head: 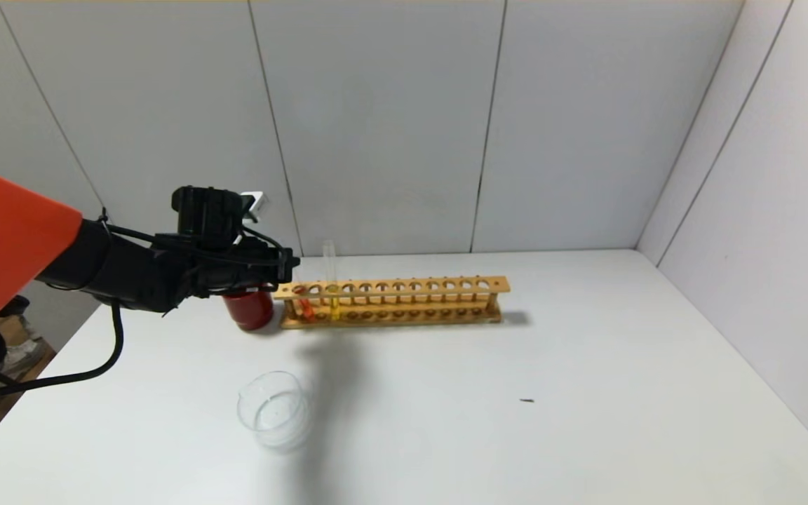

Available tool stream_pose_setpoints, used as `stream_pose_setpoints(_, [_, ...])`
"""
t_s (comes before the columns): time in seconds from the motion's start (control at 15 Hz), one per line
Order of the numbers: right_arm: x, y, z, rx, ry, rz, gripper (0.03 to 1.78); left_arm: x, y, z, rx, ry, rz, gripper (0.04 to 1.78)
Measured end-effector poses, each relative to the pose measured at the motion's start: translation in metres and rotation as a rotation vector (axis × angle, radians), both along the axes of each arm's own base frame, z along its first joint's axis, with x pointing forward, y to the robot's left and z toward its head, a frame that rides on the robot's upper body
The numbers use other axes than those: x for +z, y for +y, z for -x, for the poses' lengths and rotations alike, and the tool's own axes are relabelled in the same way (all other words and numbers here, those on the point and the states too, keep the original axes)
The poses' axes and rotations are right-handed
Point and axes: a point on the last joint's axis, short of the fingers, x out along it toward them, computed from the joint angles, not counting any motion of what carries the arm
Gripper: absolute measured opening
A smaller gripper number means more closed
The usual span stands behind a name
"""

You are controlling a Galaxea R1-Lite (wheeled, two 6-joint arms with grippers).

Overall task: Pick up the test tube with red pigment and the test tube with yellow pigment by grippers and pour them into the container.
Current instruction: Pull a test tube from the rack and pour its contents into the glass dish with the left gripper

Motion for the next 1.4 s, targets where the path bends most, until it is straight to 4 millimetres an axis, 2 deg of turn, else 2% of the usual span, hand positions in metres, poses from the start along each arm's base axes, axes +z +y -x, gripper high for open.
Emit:
stream_pose_setpoints(0.2, [0.0,0.0,0.0,0.0,0.0,0.0,1.75,0.02,0.001,0.006,0.008,-0.043,0.0,0.32])
stream_pose_setpoints(0.4, [0.0,0.0,0.0,0.0,0.0,0.0,1.75,0.061,0.005,0.023,0.01,-0.106,0.005,0.32])
stream_pose_setpoints(0.67, [0.0,0.0,0.0,0.0,0.0,0.0,1.75,0.115,0.012,0.061,-0.019,-0.197,-0.075,0.32])
stream_pose_setpoints(0.8, [0.0,0.0,0.0,0.0,0.0,0.0,1.75,0.128,0.017,0.084,-0.006,-0.232,-0.159,0.32])
stream_pose_setpoints(0.93, [0.0,0.0,0.0,0.0,0.0,0.0,1.75,0.125,0.023,0.105,0.028,-0.238,-0.263,0.32])
stream_pose_setpoints(1.2, [0.0,0.0,0.0,0.0,0.0,0.0,1.75,0.099,0.033,0.153,0.012,-0.242,-0.425,0.32])
stream_pose_setpoints(1.4, [0.0,0.0,0.0,0.0,0.0,0.0,1.75,0.081,0.037,0.174,0.002,-0.34,-0.491,0.32])
